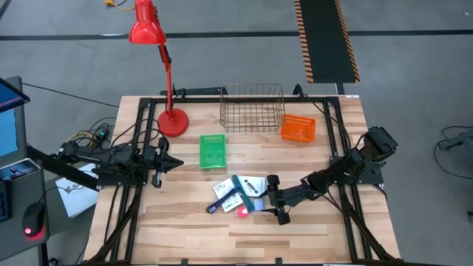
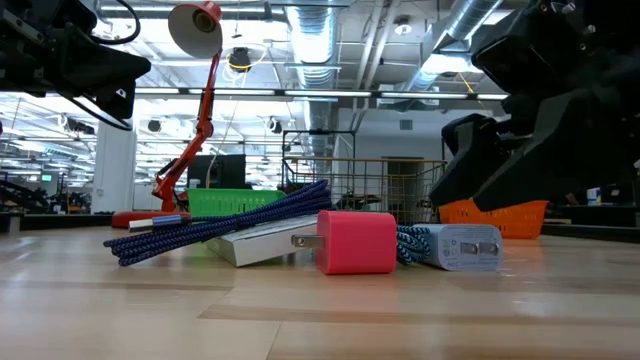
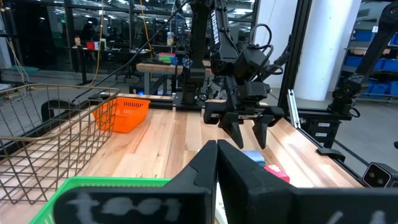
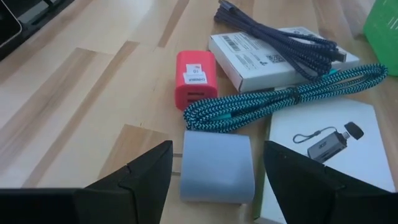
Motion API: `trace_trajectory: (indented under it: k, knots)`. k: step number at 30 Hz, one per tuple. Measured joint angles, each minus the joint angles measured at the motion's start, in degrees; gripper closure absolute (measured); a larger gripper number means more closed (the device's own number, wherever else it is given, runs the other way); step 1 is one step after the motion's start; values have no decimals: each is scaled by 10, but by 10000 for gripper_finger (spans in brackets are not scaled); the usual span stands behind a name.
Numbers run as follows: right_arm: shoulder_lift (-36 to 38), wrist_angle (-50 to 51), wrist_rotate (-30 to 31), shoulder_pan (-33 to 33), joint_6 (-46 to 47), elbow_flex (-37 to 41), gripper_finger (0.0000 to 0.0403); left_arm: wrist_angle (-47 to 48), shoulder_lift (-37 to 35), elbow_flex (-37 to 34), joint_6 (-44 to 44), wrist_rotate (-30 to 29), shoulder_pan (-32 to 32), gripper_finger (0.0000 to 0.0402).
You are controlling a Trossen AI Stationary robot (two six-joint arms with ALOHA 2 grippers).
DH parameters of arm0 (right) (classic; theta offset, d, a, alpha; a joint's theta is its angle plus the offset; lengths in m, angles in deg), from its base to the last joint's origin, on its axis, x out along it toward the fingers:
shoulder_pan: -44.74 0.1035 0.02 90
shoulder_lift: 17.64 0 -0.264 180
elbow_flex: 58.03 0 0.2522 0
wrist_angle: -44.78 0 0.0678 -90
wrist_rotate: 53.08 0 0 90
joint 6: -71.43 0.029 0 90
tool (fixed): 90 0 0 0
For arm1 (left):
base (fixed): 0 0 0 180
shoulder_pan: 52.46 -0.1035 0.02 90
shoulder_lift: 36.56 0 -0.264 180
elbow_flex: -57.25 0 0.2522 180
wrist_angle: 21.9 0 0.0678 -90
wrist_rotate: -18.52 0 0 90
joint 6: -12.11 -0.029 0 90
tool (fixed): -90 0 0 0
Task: Pick and place items into bin
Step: Put the white charger adapter into the orange basket
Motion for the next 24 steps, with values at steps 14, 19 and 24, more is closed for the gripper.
trace_trajectory:
  k: [14,19,24]
  knots:
    - [0,32,-9,-12,9,0,158,0,0,0,0,0,0,401]
    - [0,42,-20,-11,10,0,158,0,0,0,0,0,0,401]
    - [0,43,-32,-11,10,0,158,0,0,0,0,0,0,402]
